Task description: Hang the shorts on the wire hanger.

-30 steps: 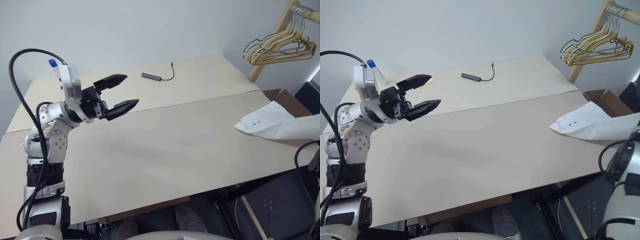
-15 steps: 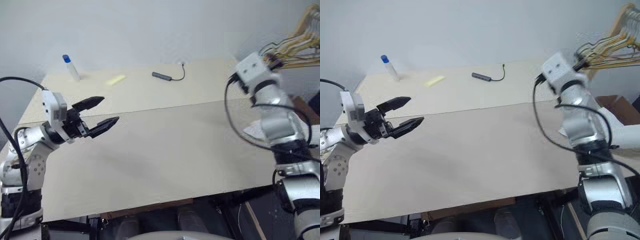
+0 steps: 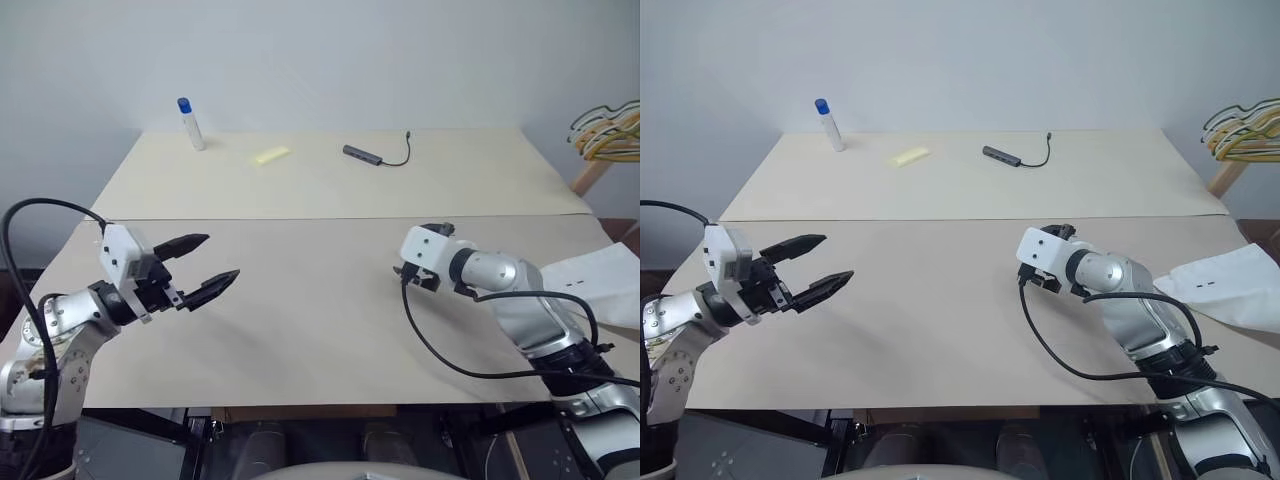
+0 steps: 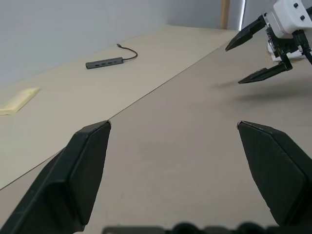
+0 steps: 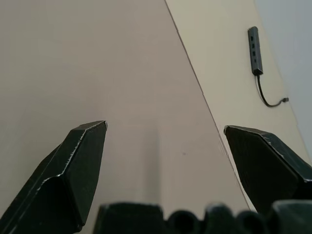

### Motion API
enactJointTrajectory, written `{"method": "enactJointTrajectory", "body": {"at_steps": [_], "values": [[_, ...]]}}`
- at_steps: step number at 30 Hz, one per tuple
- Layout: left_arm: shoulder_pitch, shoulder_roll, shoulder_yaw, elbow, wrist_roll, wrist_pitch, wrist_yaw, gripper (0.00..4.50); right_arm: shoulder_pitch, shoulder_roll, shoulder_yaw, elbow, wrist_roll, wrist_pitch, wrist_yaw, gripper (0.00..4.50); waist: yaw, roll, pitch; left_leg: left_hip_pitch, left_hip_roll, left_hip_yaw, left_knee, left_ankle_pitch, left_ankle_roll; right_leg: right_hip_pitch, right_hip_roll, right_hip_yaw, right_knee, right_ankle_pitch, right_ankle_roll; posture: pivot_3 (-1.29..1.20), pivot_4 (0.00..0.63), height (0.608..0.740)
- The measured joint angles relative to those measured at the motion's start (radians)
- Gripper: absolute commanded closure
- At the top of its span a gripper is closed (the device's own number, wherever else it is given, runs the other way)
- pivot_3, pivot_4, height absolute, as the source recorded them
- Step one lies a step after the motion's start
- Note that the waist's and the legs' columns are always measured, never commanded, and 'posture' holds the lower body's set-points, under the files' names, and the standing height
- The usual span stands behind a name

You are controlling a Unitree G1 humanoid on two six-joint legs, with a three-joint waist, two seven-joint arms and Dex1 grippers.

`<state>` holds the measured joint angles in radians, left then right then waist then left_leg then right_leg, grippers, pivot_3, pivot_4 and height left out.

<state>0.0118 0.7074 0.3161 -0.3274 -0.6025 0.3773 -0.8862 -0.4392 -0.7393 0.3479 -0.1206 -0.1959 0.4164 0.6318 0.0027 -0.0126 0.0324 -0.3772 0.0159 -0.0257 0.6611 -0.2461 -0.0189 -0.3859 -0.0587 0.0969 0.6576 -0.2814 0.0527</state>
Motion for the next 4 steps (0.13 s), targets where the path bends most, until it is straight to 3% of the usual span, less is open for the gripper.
{"method": "enactJointTrajectory", "body": {"at_steps": [4], "values": [[0.005, -0.001, 0.0, -0.003, 0.007, 0.002, 0.01, 0.0, -0.001, 0.018, 0.0, 0.001, -0.021, 0.003, 0.001, 0.01, 0.01, -0.002, 0.0, 0.0, 0.0, 0.0, 0.0, 0.0, 0.0, 0.0, 0.0, 0.0, 0.0, 0.0, 0.0, 0.12, 0.0, 0.74]]}}
